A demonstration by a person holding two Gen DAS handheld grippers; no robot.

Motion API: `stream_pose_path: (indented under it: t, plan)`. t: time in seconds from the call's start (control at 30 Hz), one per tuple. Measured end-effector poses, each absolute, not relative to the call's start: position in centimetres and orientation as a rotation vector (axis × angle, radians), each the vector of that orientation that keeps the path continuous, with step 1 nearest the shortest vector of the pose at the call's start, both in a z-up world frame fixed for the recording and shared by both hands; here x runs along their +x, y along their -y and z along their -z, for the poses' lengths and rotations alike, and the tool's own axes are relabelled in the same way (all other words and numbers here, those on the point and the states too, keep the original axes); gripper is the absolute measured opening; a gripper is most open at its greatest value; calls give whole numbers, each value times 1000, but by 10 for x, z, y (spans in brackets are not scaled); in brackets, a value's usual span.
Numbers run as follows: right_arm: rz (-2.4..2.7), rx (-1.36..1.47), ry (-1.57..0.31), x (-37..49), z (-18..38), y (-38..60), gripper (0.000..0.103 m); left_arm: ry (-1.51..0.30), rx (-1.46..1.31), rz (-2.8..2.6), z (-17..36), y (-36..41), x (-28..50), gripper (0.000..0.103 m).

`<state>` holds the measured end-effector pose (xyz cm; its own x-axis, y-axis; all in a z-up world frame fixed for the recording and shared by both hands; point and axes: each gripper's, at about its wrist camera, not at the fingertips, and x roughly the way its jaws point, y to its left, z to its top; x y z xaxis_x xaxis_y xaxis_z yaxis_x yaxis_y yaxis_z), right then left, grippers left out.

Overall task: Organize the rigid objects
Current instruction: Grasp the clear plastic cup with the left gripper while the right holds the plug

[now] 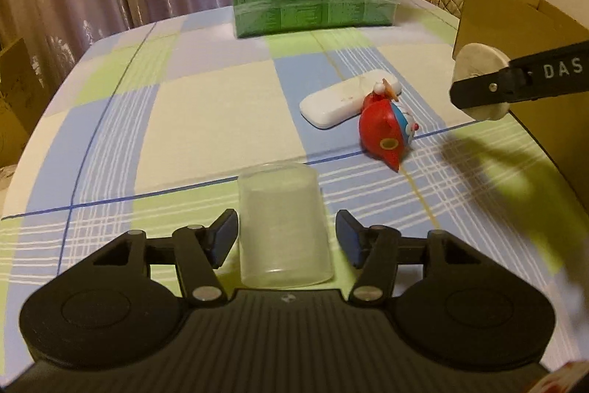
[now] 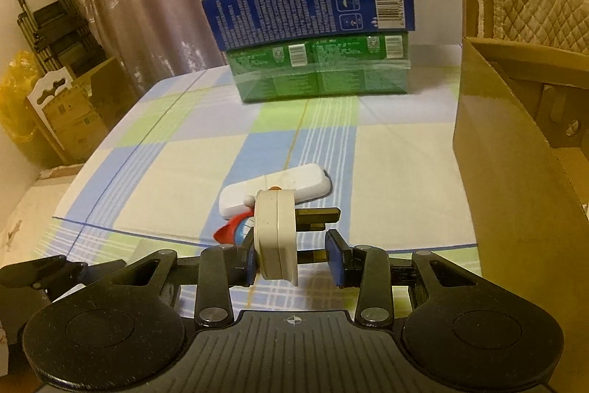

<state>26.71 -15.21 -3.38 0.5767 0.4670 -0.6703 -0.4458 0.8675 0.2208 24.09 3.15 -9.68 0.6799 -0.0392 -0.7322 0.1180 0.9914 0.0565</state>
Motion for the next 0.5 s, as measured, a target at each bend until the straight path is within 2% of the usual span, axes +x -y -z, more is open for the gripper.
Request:
stream_pose_path:
  t: [0.2,0.27,0.5]
  plan:
    - [-529,22,-797,269,35,153,34,-829,94,74,101,-30,251,53]
    - [-535,20,-796,268,35,152,34,-845,95,72,104,-30,254,47]
    - [-542,15,-780,265,31,148,34,-833,53,54,92,-33,248,47]
